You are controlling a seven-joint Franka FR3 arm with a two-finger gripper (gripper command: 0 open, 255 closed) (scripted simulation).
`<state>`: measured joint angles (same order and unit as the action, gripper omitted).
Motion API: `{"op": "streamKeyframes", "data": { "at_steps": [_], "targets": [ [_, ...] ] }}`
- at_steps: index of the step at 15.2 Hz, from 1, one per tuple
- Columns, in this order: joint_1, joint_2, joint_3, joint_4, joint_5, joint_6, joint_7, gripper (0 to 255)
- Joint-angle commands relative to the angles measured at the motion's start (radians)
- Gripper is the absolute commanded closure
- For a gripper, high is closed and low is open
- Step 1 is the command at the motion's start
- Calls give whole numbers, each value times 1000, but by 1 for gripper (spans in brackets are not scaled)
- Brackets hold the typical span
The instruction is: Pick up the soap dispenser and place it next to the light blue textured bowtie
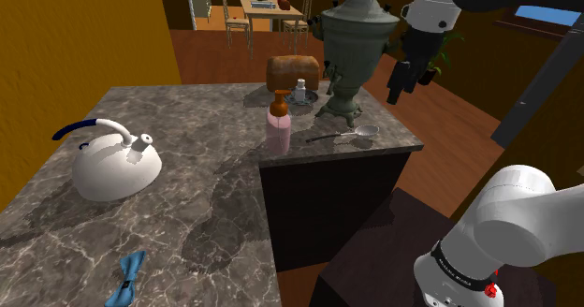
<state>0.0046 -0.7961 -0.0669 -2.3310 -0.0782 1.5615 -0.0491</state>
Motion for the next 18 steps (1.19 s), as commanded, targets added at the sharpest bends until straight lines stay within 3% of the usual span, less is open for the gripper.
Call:
{"op": "streamKeyframes", "data": {
  "at_steps": [1,9,18],
  "targets": [
    [0,0,0,0,0,0,0,0],
    [27,236,93,63,76,163,158,0],
    [47,546,176,239,109,295,321,0]
  ]
}}
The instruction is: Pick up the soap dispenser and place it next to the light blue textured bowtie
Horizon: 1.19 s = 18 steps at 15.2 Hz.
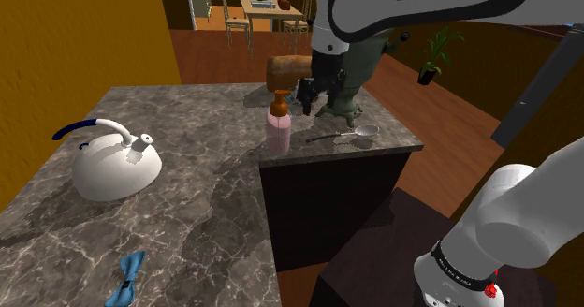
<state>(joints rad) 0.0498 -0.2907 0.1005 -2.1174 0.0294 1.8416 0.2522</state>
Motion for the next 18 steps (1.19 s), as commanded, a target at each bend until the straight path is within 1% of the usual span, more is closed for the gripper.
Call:
{"op": "streamKeyframes", "data": {
  "at_steps": [1,7,14,18],
  "targets": [
    [4,77,16,52,1,25,37,0],
    [21,288,49,225,-12,61,134,0],
    [22,307,49,153,-14,152,136,0],
    [23,309,50,147,-14,159,136,0]
  ]
}}
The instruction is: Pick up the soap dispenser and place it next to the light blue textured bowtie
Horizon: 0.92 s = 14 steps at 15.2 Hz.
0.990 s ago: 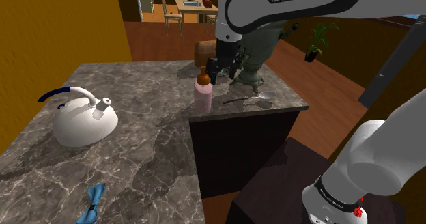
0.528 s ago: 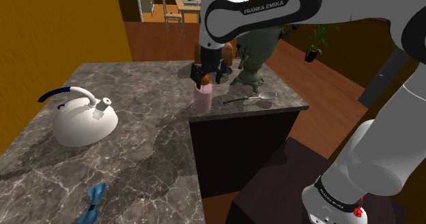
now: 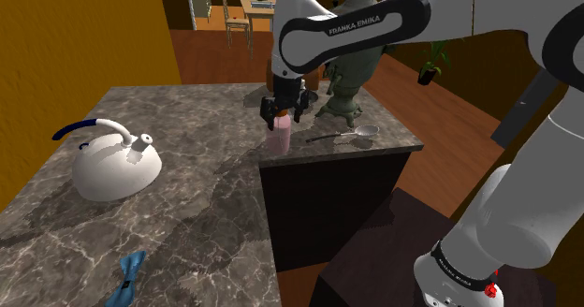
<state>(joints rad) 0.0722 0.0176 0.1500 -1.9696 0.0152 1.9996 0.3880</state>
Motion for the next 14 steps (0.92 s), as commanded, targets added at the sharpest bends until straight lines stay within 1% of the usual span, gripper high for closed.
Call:
{"op": "streamKeyframes", "data": {
  "at_steps": [1,4,5,14],
  "targets": [
    [0,1,0,-1,0,2,0,0],
    [0,1,0,-1,0,2,0,0],
    [0,1,0,0,0,2,0,255],
    [0,1,0,-1,0,2,0,255]
  ]
}}
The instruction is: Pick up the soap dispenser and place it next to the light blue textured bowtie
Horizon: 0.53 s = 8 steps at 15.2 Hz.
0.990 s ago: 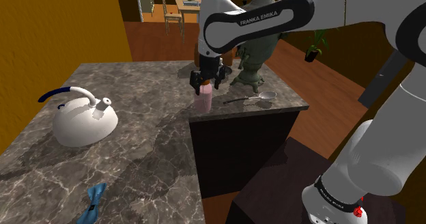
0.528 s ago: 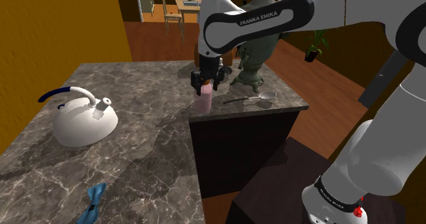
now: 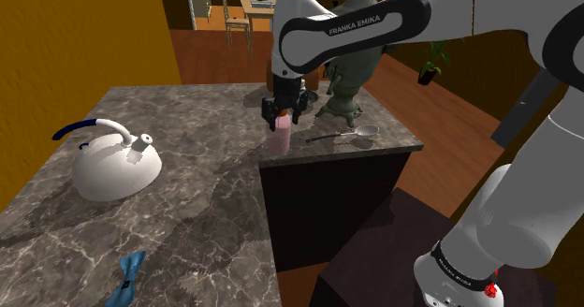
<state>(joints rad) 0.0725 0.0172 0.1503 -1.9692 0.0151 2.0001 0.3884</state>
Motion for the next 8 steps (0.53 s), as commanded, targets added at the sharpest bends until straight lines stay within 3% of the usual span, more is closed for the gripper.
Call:
{"op": "streamKeyframes", "data": {
  "at_steps": [1,8],
  "targets": [
    [0,-2,0,9,0,-12,0,255],
    [-1,-19,-1,84,3,-104,-1,255]
  ]
}}
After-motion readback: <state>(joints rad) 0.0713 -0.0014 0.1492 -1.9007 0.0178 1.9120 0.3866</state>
